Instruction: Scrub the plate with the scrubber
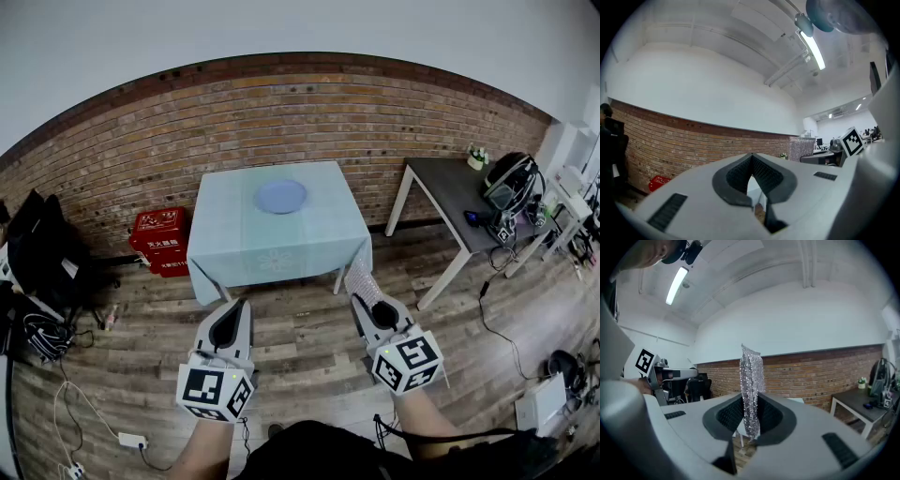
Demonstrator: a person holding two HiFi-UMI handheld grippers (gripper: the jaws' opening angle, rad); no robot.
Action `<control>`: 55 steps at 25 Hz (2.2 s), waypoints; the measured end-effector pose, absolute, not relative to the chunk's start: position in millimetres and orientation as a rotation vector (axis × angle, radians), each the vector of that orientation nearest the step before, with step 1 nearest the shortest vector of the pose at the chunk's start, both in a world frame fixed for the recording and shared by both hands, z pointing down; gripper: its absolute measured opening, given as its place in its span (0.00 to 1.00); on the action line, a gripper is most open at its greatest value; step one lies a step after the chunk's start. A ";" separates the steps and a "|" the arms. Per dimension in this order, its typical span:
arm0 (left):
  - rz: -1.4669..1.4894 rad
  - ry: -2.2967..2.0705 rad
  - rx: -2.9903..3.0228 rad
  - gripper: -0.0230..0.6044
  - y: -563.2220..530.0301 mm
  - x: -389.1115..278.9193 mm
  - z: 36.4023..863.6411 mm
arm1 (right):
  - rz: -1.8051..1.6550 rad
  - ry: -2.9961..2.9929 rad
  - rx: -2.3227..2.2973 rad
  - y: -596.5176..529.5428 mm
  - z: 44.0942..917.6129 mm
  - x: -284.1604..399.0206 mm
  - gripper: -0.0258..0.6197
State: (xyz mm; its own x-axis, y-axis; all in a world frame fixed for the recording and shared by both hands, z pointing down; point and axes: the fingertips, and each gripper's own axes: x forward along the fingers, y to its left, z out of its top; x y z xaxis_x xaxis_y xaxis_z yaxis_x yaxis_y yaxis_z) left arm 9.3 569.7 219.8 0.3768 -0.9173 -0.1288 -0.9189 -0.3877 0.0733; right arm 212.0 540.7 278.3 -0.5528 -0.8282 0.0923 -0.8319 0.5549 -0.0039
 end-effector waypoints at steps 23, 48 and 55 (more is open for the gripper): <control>0.259 1.697 -2.627 0.05 569.3 -19.6 228.6 | 0.056 -2.713 1.428 549.8 280.4 172.8 0.15; 0.244 1.687 -2.663 0.05 468.6 -34.6 246.5 | 0.074 -2.700 1.422 450.5 298.9 160.0 0.15; 0.195 1.722 -2.651 0.05 397.2 -9.4 248.2 | 0.069 -2.727 1.383 378.4 294.6 179.0 0.15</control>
